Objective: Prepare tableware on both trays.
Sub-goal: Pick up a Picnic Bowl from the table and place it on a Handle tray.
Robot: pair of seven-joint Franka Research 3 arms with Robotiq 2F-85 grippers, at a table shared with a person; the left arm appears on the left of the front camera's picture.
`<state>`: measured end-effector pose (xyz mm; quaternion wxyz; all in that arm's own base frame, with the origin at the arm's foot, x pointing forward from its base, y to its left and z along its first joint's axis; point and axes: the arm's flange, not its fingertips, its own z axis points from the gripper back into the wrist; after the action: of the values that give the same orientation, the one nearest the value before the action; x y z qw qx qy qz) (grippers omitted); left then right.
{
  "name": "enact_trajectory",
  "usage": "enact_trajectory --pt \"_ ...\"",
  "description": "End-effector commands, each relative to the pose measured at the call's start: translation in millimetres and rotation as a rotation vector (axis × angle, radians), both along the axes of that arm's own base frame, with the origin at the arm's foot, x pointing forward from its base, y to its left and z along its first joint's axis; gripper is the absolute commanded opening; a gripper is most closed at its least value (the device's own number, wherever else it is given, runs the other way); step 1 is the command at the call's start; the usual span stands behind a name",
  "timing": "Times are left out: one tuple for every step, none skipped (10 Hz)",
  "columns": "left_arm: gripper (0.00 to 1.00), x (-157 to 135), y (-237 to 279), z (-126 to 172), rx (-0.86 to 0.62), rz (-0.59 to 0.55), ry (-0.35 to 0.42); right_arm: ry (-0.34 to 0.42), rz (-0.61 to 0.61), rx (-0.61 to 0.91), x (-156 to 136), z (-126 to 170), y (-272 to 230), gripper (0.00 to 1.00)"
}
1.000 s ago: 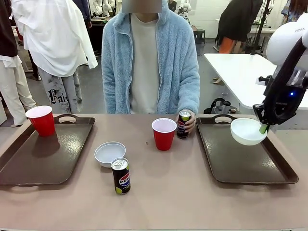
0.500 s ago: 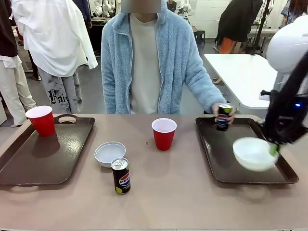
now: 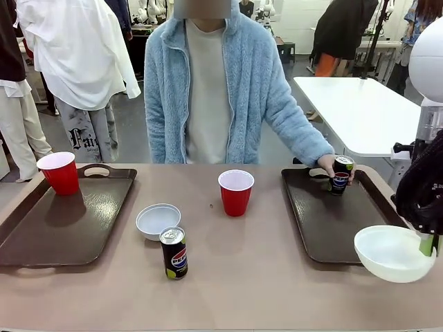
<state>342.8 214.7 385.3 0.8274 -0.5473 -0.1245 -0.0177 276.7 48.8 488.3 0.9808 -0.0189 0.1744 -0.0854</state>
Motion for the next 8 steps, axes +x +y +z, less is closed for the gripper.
enact_trajectory --pt "1.00 0.3 1.0 3.6 -0.019 0.009 -0.004 -0.023 -0.021 0.030 18.5 -2.7 0.7 0.00" --pt "1.00 0.3 1.0 3.6 -0.019 0.009 -0.004 -0.062 -0.017 0.040 30.1 -0.4 -0.9 0.00" --pt "1.00 0.3 1.0 3.6 -0.019 0.009 -0.004 -0.201 0.002 0.053 58.9 2.0 -10.8 0.00" --pt "1.00 0.3 1.0 3.6 -0.019 0.009 -0.004 -0.258 0.030 0.083 88.2 -1.6 -21.4 0.00" --pt "1.00 0.3 1.0 3.6 -0.019 0.009 -0.004 -0.258 0.038 0.106 110.2 -11.4 -31.6 0.00" --pt "1.00 0.3 1.0 3.6 -0.019 0.009 -0.004 -0.270 0.046 0.134 127.4 -24.0 -38.2 0.00" --pt "1.00 0.3 1.0 3.6 -0.019 0.009 -0.004 -0.260 0.051 0.152 144.0 -43.0 -45.2 0.00" --pt "1.00 0.3 1.0 3.6 -0.019 0.009 -0.004 -0.261 0.046 0.155 156.4 -60.5 -51.6 0.00"
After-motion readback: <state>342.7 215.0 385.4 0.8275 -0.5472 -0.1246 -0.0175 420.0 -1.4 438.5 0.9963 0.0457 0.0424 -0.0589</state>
